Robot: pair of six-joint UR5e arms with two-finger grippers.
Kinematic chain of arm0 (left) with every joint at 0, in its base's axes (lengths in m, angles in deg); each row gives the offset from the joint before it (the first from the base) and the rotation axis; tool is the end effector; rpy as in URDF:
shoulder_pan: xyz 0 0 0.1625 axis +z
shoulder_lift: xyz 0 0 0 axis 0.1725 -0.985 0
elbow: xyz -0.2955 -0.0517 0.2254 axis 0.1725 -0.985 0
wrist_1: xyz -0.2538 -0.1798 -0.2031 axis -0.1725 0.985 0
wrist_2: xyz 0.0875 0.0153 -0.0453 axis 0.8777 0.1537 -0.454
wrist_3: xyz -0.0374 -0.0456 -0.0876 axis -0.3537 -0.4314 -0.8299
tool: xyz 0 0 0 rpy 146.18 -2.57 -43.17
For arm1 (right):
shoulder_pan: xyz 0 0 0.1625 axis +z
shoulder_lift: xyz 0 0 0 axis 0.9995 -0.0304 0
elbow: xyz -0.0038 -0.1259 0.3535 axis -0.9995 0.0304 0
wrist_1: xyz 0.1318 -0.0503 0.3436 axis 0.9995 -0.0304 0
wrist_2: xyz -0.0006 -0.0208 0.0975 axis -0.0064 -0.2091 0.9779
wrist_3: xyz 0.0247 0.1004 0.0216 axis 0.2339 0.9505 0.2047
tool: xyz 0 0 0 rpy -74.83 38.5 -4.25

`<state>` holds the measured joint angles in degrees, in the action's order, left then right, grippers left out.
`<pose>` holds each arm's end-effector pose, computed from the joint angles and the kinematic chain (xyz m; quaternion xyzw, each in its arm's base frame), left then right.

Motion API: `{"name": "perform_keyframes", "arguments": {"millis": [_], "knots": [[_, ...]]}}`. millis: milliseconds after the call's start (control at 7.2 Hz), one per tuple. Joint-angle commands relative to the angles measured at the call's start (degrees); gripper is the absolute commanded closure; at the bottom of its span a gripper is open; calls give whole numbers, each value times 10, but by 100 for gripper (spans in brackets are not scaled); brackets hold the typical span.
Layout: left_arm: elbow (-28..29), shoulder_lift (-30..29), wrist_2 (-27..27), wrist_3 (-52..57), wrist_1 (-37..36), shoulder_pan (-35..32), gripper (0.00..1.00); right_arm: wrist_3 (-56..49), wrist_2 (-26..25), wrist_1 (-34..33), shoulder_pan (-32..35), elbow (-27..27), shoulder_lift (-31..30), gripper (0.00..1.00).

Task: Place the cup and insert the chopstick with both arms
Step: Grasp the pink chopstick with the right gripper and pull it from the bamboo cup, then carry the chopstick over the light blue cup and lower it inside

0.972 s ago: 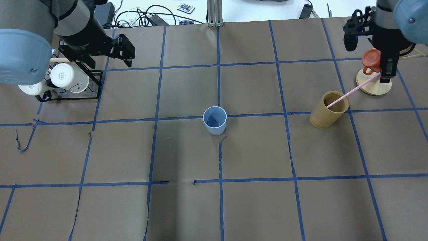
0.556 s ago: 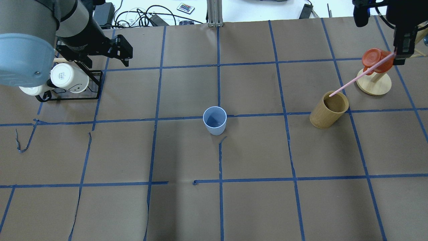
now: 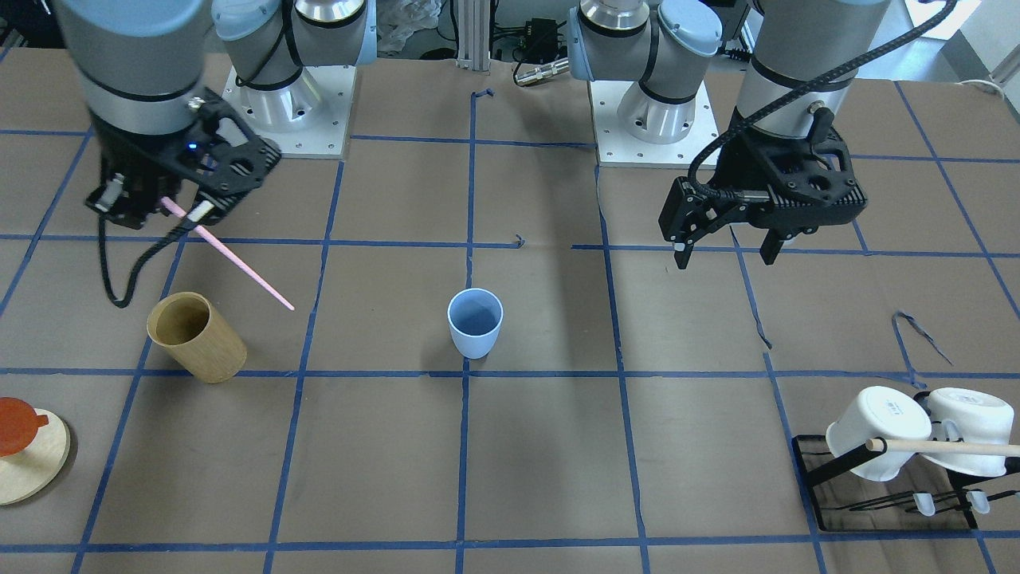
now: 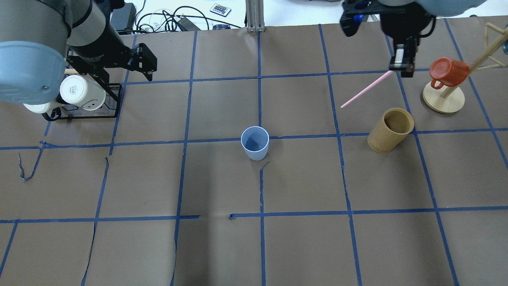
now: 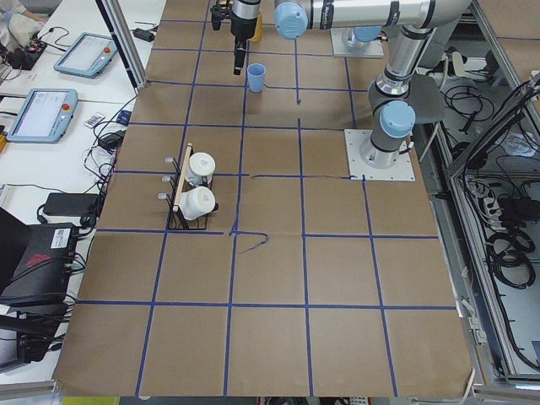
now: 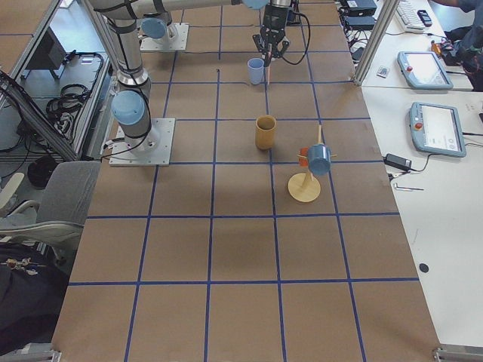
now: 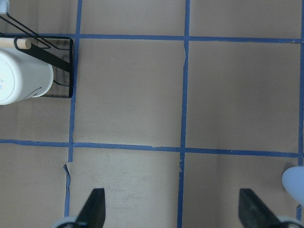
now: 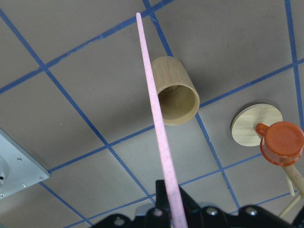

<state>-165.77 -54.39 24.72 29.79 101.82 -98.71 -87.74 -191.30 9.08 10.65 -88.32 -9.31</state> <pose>-0.1170 -0.4749 0.4272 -0.0234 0.9947 -0.0960 0.0294 0.1673 -0.4740 0.4386 0.5008 -0.8377 -0.1523 0.1554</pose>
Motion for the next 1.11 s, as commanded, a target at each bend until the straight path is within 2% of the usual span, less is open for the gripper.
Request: {"name": "perform_keyframes", "arguments": {"millis": [0,417,972], "knots": [[-1,-2,0,0,-1,0,0,184,15,1,106,3,37,100],[0,-4,0,0,-2,-1,0,314,49,4,165,43,84,100],[-1,-3,0,0,-2,-1,0,331,63,51,193,43,87,100]]}}
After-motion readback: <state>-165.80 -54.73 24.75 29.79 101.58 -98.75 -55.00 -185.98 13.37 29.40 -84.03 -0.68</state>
